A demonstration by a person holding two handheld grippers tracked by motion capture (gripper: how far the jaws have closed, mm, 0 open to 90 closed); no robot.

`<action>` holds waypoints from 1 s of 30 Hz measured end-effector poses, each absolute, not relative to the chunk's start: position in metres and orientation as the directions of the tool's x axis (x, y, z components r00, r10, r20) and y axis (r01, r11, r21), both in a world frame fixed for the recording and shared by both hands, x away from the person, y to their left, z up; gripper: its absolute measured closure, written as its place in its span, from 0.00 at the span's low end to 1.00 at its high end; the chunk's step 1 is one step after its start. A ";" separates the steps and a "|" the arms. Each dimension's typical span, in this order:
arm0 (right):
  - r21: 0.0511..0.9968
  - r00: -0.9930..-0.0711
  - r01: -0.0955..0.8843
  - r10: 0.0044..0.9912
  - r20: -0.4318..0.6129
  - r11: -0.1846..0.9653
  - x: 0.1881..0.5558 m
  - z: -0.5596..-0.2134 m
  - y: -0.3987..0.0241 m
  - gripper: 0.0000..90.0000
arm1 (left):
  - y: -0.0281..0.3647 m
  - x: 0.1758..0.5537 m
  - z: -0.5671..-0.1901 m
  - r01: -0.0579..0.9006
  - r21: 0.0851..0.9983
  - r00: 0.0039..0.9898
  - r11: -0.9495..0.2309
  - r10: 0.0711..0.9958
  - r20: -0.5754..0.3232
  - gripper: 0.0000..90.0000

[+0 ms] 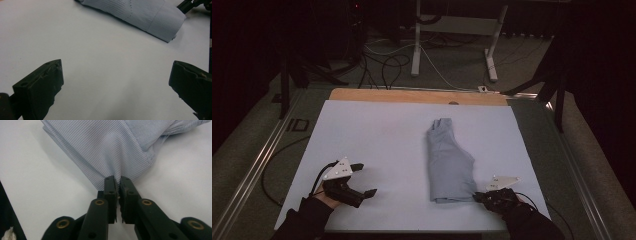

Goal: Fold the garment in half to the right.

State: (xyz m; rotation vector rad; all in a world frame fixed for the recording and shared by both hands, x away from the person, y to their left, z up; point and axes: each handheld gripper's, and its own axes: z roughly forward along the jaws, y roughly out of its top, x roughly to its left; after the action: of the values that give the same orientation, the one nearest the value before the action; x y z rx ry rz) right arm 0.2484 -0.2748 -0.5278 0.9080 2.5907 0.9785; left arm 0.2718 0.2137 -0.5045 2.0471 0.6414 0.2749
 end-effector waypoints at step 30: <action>0.719 -0.918 0.297 0.395 0.033 0.629 0.293 -0.499 -0.188 1.00 | 0.217 0.271 -0.504 0.331 0.851 0.838 -0.407 0.541 -0.067 0.01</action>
State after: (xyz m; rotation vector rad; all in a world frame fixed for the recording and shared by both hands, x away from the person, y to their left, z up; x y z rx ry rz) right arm 0.2927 -0.1884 -0.4991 0.5801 2.7186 1.1645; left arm 0.2714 0.2167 -0.5038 2.0315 0.6405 0.2689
